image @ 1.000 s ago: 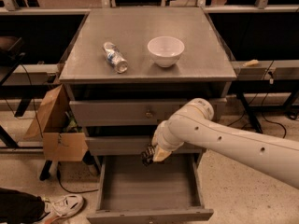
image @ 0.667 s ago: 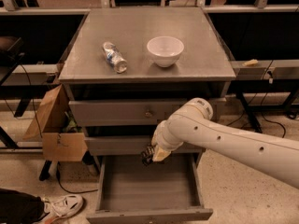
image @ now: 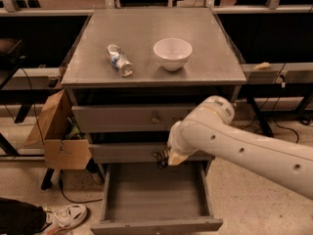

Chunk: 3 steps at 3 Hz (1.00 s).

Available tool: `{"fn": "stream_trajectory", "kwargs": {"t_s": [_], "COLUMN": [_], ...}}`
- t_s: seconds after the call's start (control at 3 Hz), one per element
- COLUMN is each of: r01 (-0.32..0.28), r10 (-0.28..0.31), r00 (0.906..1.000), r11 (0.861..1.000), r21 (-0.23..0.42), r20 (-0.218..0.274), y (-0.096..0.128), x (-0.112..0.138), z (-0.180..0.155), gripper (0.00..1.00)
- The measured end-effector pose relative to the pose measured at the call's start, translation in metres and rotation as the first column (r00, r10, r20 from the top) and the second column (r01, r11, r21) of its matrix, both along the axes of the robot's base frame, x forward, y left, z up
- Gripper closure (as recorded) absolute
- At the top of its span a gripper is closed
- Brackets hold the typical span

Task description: Pick rxbar chocolate from bottom drawer and place on counter

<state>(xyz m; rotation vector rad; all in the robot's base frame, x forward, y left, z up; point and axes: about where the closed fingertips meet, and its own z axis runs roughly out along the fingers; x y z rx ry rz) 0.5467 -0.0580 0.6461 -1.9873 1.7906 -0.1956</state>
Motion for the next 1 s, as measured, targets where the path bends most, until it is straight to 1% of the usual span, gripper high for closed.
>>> {"fn": "stream_trajectory", "kwargs": {"t_s": [0.33,0.67,1.0], "r01": [0.088,0.177,0.258], "r10": [-0.071,-0.122,-0.166], "r00": [0.9846,0.9398,0.8879], "r11": [0.991,0.972,0.952], "r21": [-0.098,-0.152,-0.165], "r20": [0.160,0.319,0.429], "y": [-0.031,-0.063,-0.090], "x": [0.007,0.025,0.052], "z": [0.111,0.224,0.310], "gripper": [1.00,1.00,1.00]}}
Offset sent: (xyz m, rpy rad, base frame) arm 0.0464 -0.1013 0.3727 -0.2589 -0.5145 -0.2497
